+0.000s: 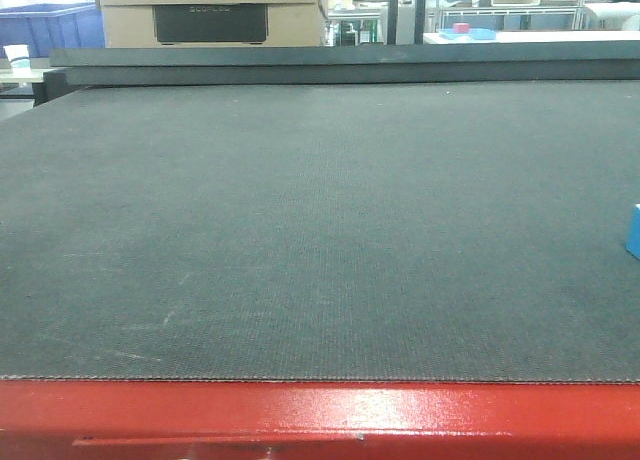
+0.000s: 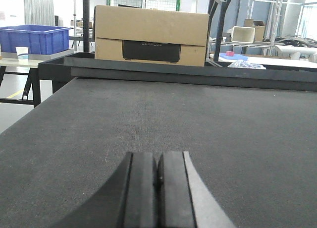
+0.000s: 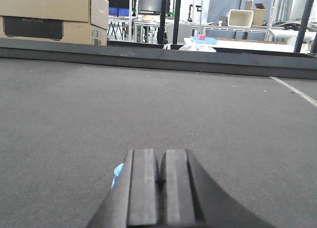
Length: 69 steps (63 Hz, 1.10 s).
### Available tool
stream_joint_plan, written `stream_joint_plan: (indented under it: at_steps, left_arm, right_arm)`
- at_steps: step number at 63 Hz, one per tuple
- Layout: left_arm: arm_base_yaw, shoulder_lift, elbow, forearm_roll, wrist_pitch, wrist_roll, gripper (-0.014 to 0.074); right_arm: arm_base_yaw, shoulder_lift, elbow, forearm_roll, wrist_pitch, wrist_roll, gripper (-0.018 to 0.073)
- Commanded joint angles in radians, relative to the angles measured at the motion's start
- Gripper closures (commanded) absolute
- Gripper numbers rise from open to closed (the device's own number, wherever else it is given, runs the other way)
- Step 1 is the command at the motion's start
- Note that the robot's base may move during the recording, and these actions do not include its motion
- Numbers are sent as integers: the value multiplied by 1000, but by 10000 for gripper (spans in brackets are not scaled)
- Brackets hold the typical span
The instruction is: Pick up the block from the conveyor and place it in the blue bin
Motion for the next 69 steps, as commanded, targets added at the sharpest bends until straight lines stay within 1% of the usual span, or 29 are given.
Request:
stream_joint_plan:
  at_steps: [1, 58, 64, 69]
  left_arm:
    - [-4, -5, -2, 0, -18, -5, 707]
    - [-4, -5, -2, 0, -18, -5, 707]
    - [-4, -5, -2, 0, -18, -5, 707]
    - [-4, -5, -2, 0, -18, -5, 707]
  right_arm:
    - [-1, -2, -2, 3, -18, -1, 721]
    - [-1, -2, -2, 3, -18, -1, 721]
    - [-1, -2, -2, 3, -55, -1, 721]
    - [-1, -2, -2, 3, -130, -1, 721]
